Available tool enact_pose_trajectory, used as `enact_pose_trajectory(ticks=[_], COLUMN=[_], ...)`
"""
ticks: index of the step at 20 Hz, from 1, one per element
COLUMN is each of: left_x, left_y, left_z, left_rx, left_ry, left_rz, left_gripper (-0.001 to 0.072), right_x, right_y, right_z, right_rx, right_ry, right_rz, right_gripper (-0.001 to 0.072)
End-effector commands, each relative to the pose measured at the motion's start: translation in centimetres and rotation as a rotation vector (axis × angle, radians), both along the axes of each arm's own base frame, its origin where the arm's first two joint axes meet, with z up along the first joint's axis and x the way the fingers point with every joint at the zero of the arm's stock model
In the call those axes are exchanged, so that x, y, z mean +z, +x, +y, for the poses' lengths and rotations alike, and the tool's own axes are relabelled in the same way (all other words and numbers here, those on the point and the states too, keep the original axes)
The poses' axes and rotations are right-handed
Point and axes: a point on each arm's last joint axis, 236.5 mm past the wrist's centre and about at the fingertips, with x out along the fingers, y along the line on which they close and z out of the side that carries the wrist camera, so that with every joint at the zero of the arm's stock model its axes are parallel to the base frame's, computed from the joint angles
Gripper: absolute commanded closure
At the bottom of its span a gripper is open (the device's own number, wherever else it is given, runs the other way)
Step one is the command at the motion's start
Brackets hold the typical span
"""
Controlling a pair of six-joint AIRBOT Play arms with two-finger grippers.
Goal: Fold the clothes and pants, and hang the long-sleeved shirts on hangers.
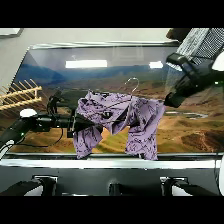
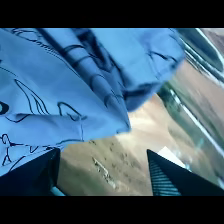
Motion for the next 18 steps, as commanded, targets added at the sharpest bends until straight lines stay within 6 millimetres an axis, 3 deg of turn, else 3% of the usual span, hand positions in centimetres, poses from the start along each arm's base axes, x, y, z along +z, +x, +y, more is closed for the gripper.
enact_pose_trajectory(ticks=[1,5,8,13,17,18], left_x=[0.0,0.0,0.0,0.0,0.0,0.0], left_y=[0.0,0.0,0.0,0.0,0.0,0.1], left_z=[0.0,0.0,0.0,0.0,0.0,0.0], left_rx=[-0.001,-0.001,-0.001,-0.001,0.006,0.011], left_ry=[0.001,0.001,0.000,0.000,0.000,0.001], left_rz=[-0.001,-0.001,0.000,0.000,0.025,0.038], left_gripper=[0.0685,0.0684,0.0684,0.0683,0.0676,0.0632], right_x=[-2.5,-4.3,-5.8,-5.9,-5.2,-5.0], right_y=[0.5,1.1,1.4,-0.1,-0.9,-1.0], right_z=[2.2,3.6,3.7,4.2,4.4,4.4], right_rx=[0.219,0.315,0.348,0.428,0.428,0.429], right_ry=[0.075,0.136,0.143,0.177,0.193,0.191], right_rz=[0.033,0.052,0.072,0.117,0.140,0.134], right_gripper=[0.0095,0.0124,0.0202,0.0650,0.0683,0.0684])
